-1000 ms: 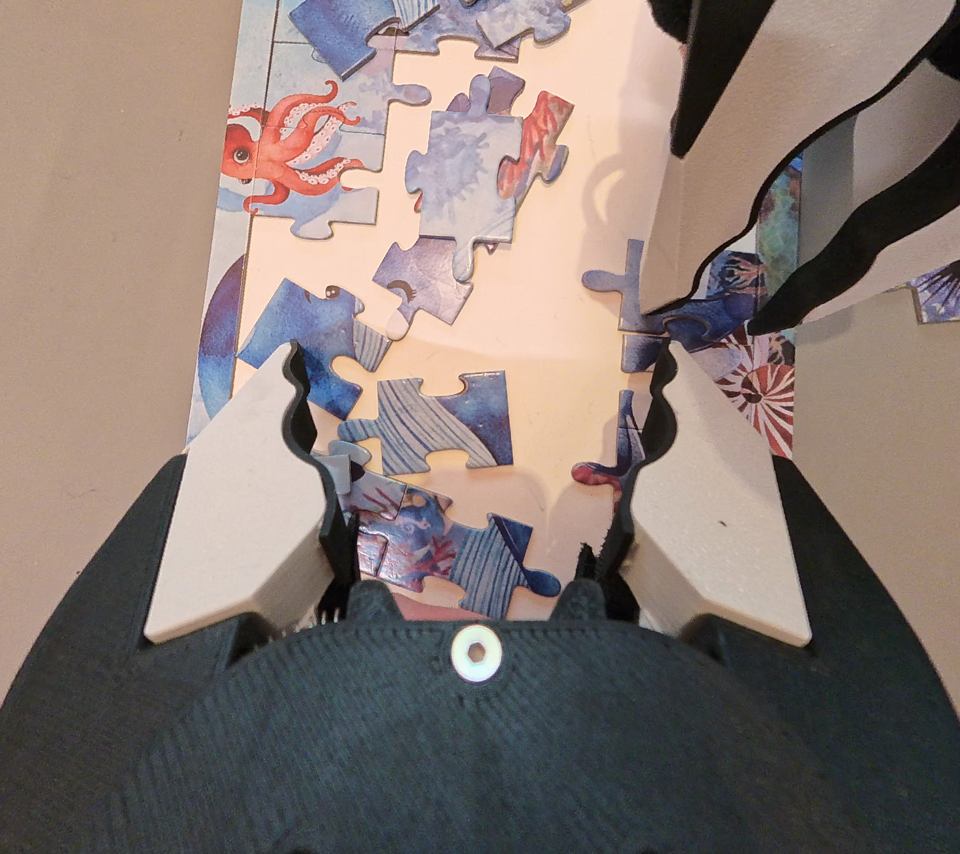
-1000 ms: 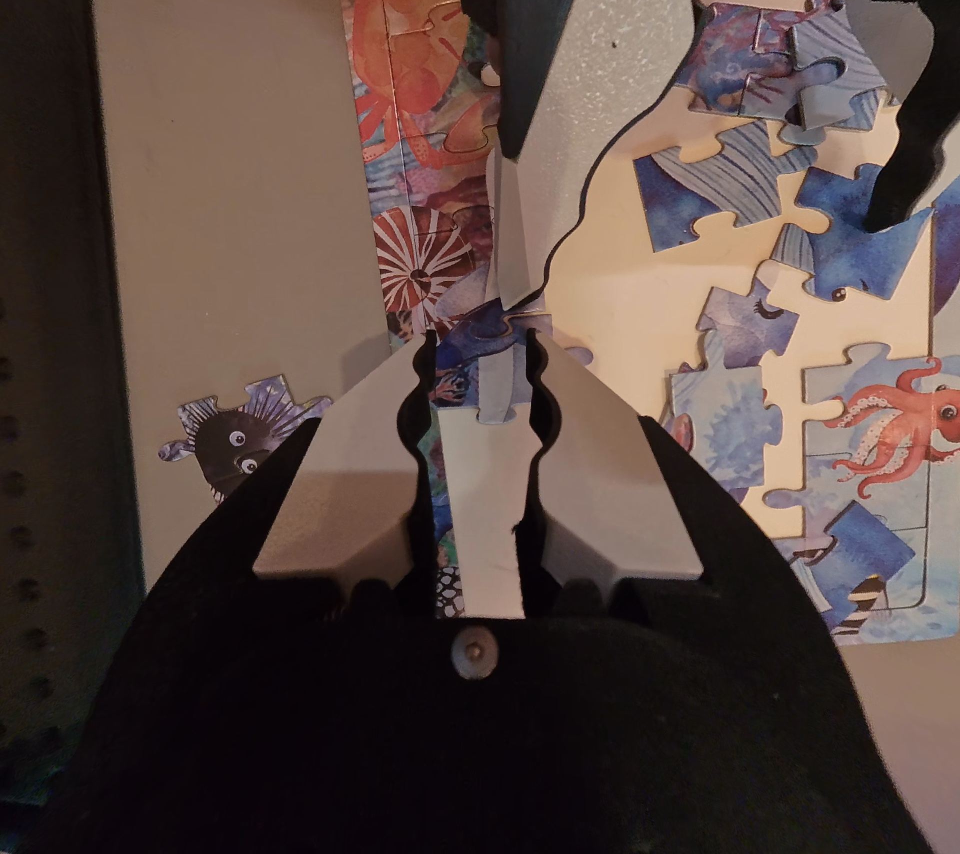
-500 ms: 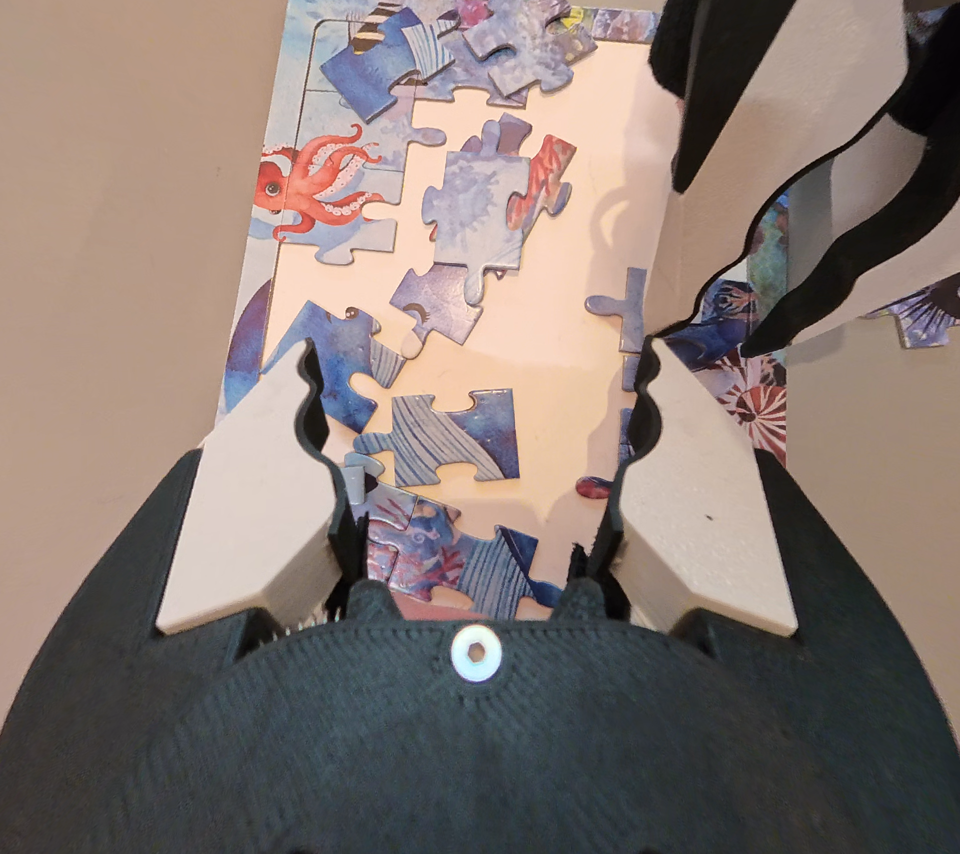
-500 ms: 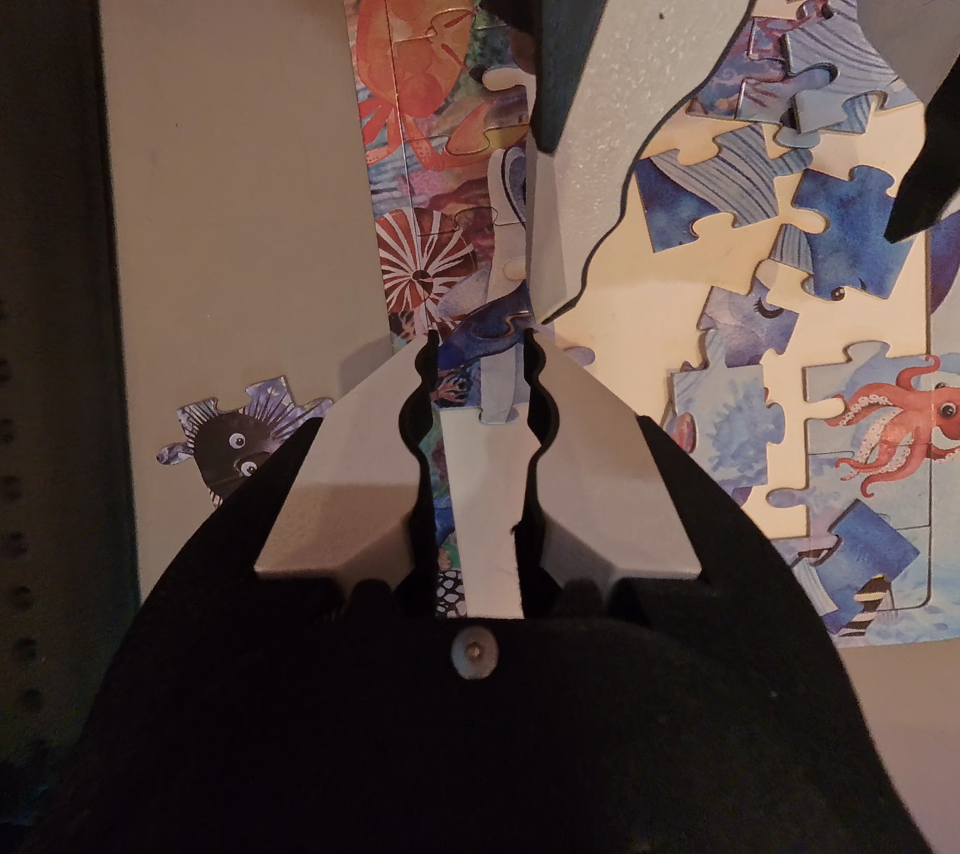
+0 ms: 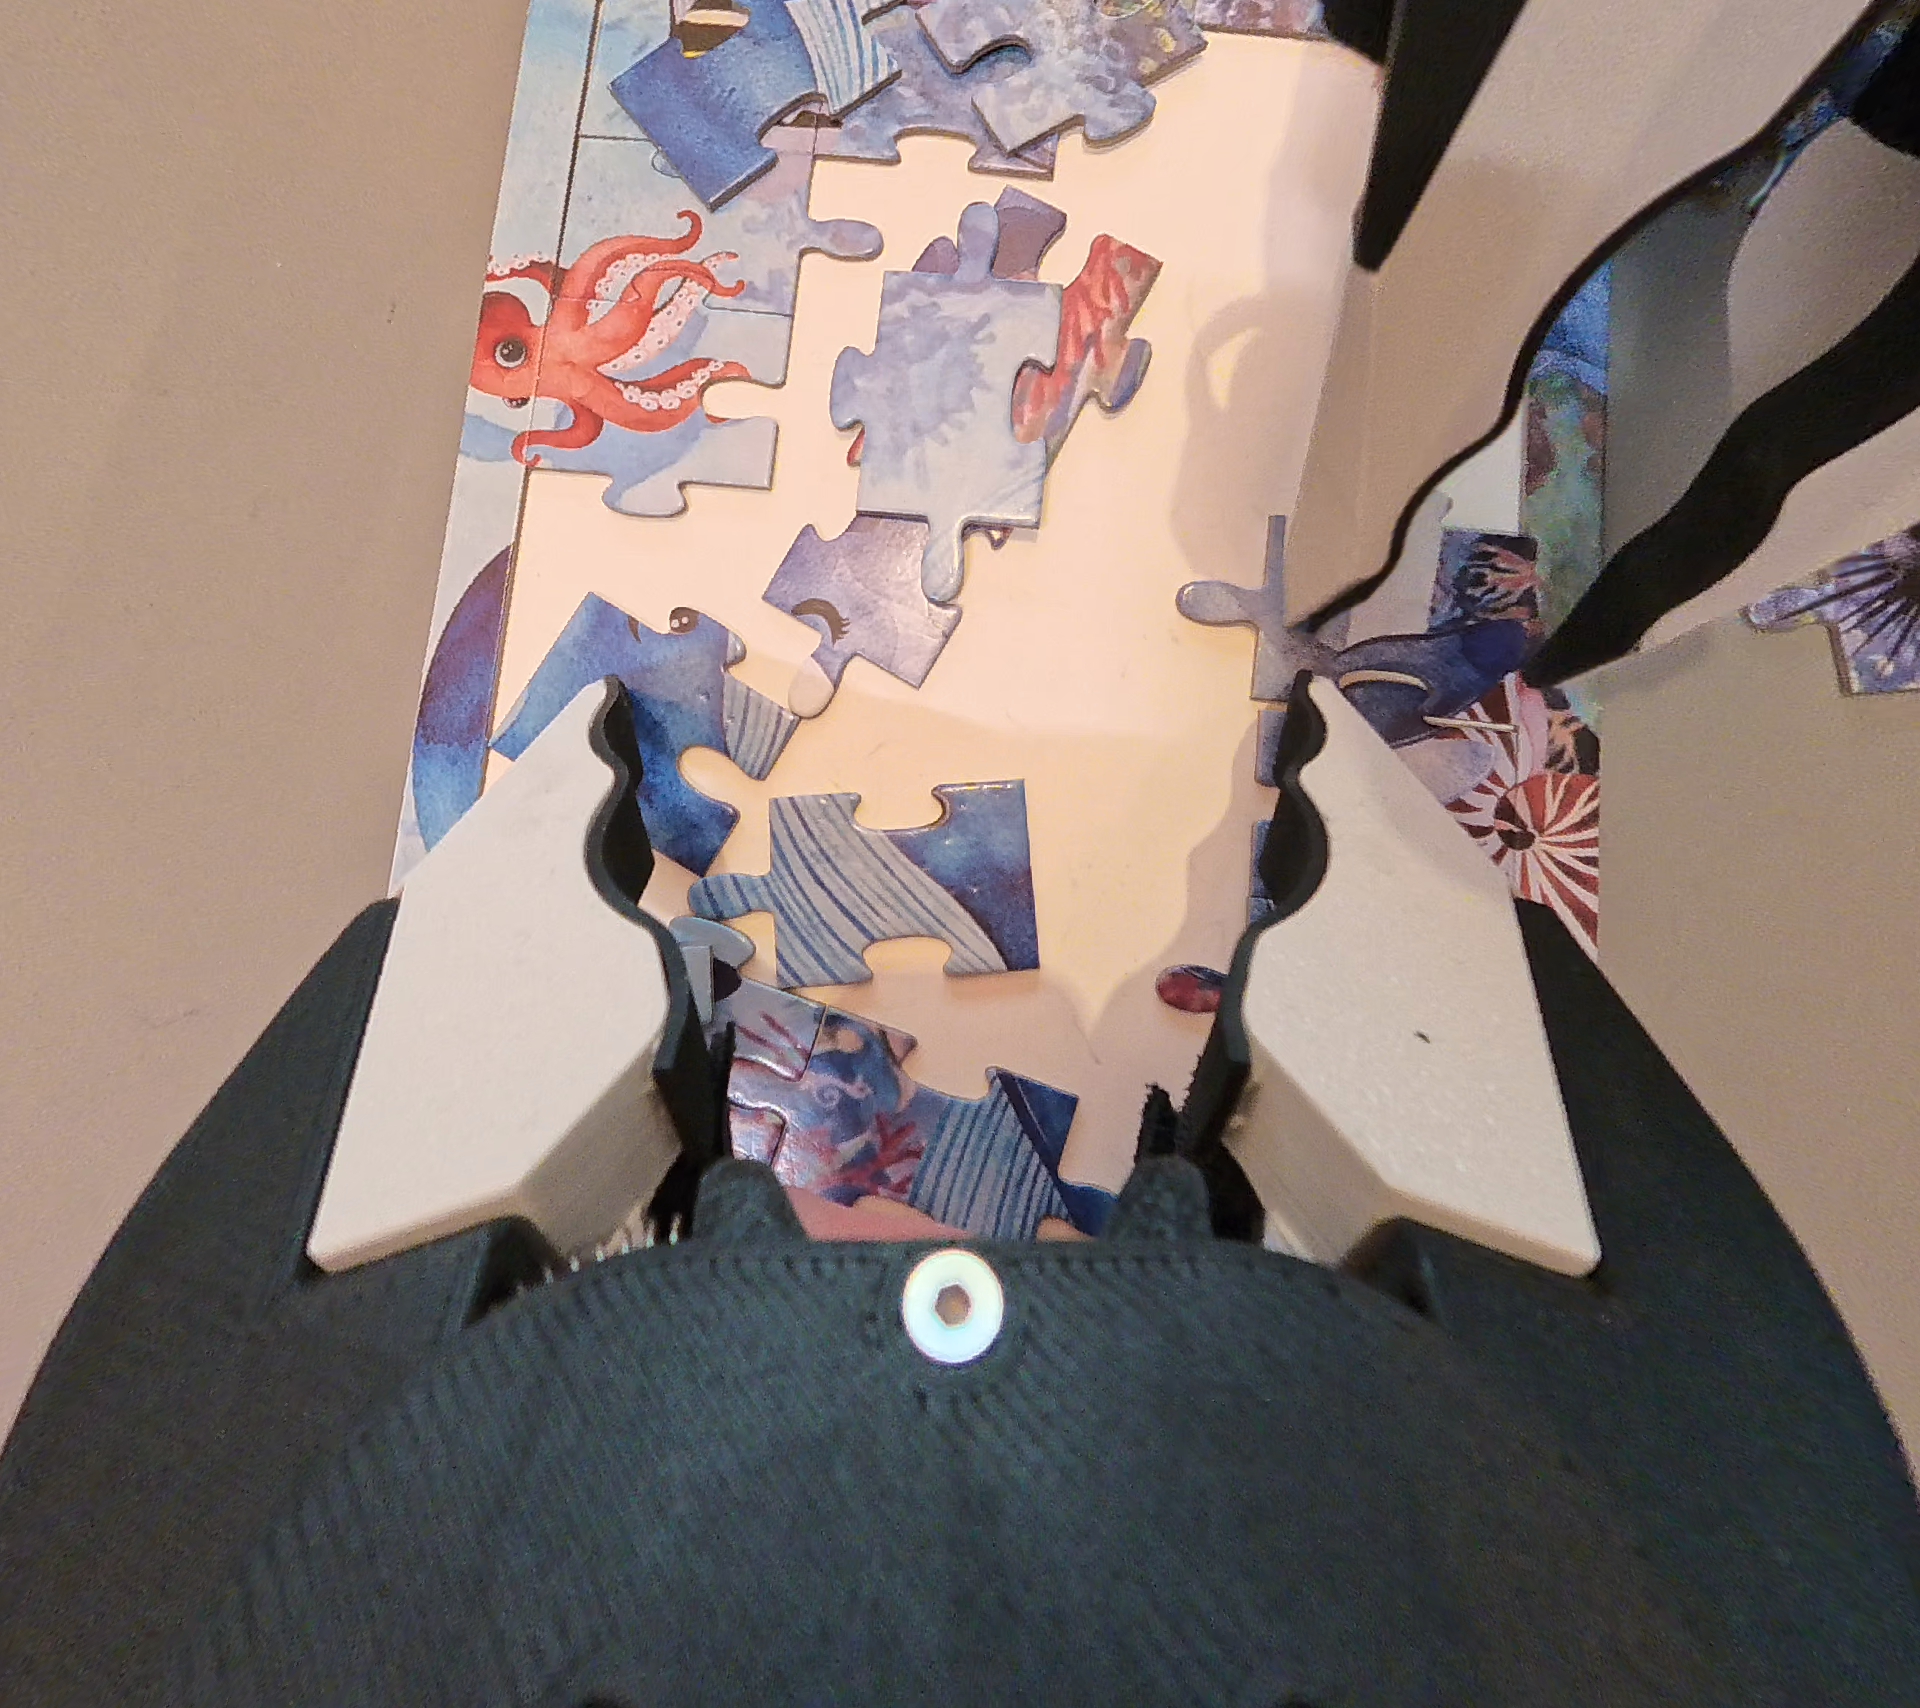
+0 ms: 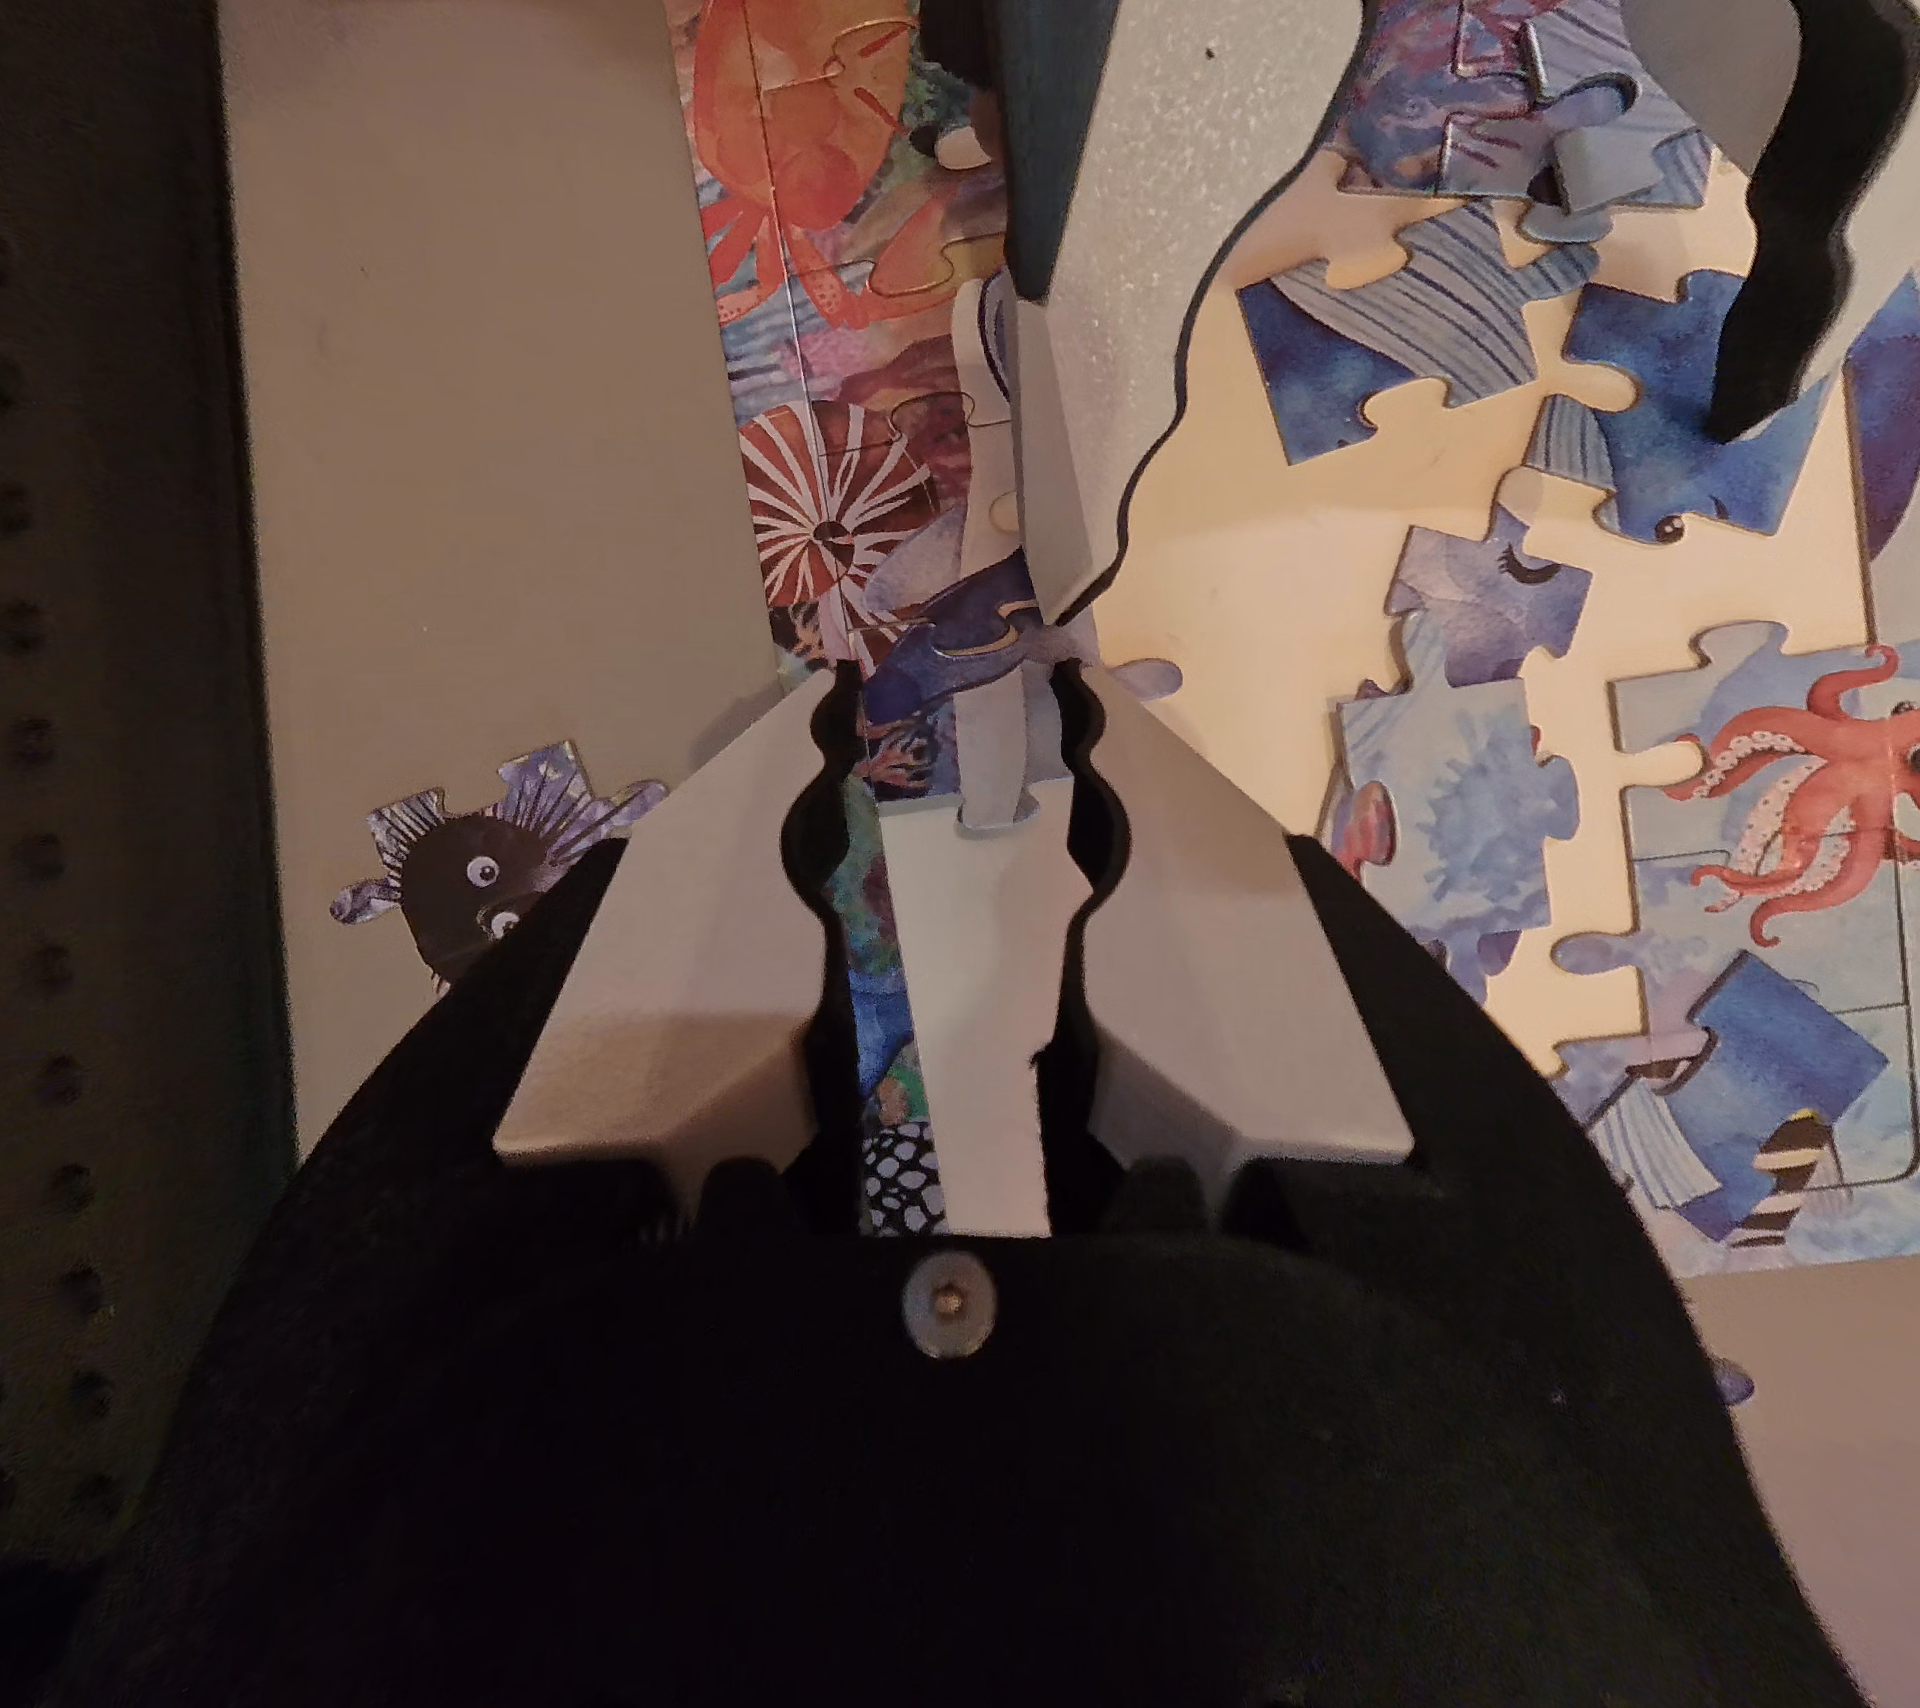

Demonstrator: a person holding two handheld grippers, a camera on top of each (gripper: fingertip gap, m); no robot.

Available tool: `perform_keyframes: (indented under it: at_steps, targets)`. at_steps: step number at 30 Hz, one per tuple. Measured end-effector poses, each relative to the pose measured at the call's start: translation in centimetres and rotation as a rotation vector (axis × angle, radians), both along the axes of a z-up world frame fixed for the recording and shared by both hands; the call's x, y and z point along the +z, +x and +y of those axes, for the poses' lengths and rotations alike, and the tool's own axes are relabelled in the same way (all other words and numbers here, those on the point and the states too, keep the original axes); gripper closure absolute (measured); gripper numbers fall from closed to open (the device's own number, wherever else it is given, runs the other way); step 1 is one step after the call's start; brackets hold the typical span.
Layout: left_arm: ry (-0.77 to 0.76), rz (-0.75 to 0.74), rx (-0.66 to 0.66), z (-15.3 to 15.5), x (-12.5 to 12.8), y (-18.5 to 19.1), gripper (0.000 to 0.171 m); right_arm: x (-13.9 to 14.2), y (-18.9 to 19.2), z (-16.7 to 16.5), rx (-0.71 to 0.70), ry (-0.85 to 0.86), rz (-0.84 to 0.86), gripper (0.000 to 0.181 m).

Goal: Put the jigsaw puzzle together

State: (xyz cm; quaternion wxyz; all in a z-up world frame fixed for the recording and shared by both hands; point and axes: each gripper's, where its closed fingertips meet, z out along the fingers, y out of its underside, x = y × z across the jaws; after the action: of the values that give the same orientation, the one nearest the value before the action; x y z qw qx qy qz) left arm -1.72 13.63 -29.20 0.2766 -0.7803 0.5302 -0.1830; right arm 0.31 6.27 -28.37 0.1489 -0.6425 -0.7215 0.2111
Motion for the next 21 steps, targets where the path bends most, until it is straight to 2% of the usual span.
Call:
perform_keyframes:
  at_steps: [11,15,21]
  targets:
    - [0.006,0.007,0.019,0.4,0.1,-0.6,0.054,-0.1,0.3,0.5,-0.005,0.001,-0.005,0.152]
    - [0.003,0.004,0.031,0.6,0.2,-1.1,0.054,0.1,0.7,1.0,-0.029,0.000,-0.008,0.143]
    - [-0.007,0.015,0.031,0.5,0.0,-1.5,0.052,-0.2,1.2,1.3,-0.047,-0.007,-0.010,0.142]
